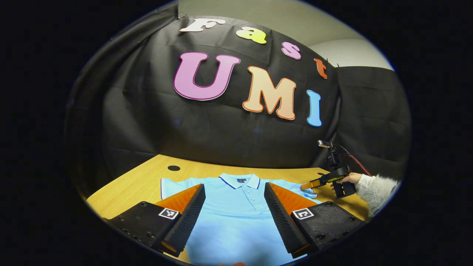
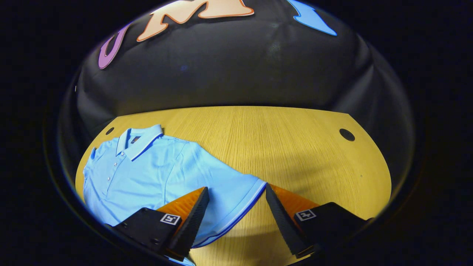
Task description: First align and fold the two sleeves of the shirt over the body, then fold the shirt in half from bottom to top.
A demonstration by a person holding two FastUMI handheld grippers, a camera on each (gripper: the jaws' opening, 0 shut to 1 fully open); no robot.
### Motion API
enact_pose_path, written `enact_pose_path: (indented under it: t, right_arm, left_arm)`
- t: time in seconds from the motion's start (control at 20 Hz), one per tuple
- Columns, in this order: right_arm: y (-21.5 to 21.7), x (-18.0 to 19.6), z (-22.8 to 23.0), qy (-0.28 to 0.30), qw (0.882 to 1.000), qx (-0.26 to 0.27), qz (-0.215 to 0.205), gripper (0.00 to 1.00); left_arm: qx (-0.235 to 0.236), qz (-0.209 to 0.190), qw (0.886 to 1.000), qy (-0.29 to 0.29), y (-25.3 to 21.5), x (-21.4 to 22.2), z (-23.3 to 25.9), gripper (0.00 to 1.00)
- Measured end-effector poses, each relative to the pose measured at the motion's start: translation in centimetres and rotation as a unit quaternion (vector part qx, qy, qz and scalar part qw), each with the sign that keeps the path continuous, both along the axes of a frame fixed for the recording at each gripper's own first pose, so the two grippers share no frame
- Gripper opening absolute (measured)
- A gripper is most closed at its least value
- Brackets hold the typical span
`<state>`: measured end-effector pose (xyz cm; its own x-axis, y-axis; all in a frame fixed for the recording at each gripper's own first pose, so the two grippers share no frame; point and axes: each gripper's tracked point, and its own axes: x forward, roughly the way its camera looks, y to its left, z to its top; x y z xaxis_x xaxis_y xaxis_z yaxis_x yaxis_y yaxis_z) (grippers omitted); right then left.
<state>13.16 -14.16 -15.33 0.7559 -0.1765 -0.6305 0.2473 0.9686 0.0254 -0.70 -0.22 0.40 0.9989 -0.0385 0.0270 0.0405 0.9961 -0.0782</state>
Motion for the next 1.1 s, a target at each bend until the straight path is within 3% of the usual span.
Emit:
enact_pose_path:
  t: [0.1, 0.15, 0.2, 0.25, 0.3, 0.35, 0.4, 0.45, 0.55, 0.65, 0.85, 1.1]
  right_arm:
    - [0.0, 0.0, 0.0, -0.001, 1.000, 0.001, 0.001, 0.94]
    - [0.1, 0.0, 0.0, -0.002, 1.000, 0.002, 0.003, 0.84]
    - [0.2, 0.1, 0.0, -0.004, 1.000, 0.002, 0.005, 0.82]
    - [0.5, 0.2, 0.0, -0.005, 1.000, 0.004, 0.009, 0.68]
    - [0.7, 0.2, 0.1, -0.007, 1.000, 0.004, 0.012, 0.64]
    - [1.0, 0.3, 0.1, -0.008, 1.000, 0.007, 0.016, 0.51]
    - [1.5, 0.4, 0.1, -0.008, 1.000, 0.013, 0.019, 0.45]
    - [1.6, 0.4, 0.1, -0.008, 1.000, 0.014, 0.019, 0.29]
    - [1.9, 0.4, 0.0, -0.009, 1.000, 0.011, 0.021, 0.12]
    - [2.1, 0.4, 0.1, -0.007, 1.000, 0.016, 0.019, 0.04]
    - [3.4, 0.6, 1.1, -0.021, 0.999, 0.035, 0.028, 0.02]
    - [9.0, 1.6, 5.2, -0.082, 0.988, 0.112, 0.071, 0.02]
  left_arm:
    - [0.000, 0.001, 1.000, 0.001, 0.0, -0.1, -0.1, 0.95]
    - [0.000, 0.001, 1.000, 0.000, 0.1, -0.1, 0.0, 0.95]
    - [0.000, 0.001, 1.000, 0.000, 0.1, -0.1, 0.0, 0.95]
    - [0.000, 0.001, 1.000, 0.001, 0.1, -0.1, -0.1, 0.95]
    - [0.000, 0.001, 1.000, 0.002, 0.1, -0.1, -0.2, 0.95]
    - [0.000, 0.001, 1.000, 0.004, 0.1, -0.1, -0.4, 0.95]
    - [0.000, 0.002, 1.000, 0.006, 0.1, 0.0, -0.4, 0.95]
    - [0.000, 0.003, 1.000, 0.007, 0.2, 0.0, -0.4, 0.95]
    - [0.001, 0.005, 1.000, 0.007, 0.3, 0.0, -0.4, 0.95]
    - [0.001, 0.005, 1.000, 0.006, 0.3, 0.0, -0.4, 0.95]
    - [0.001, 0.004, 1.000, 0.006, 0.4, 0.0, -0.4, 0.95]
    - [0.000, -0.001, 1.000, 0.007, 0.1, 0.0, -0.4, 0.95]
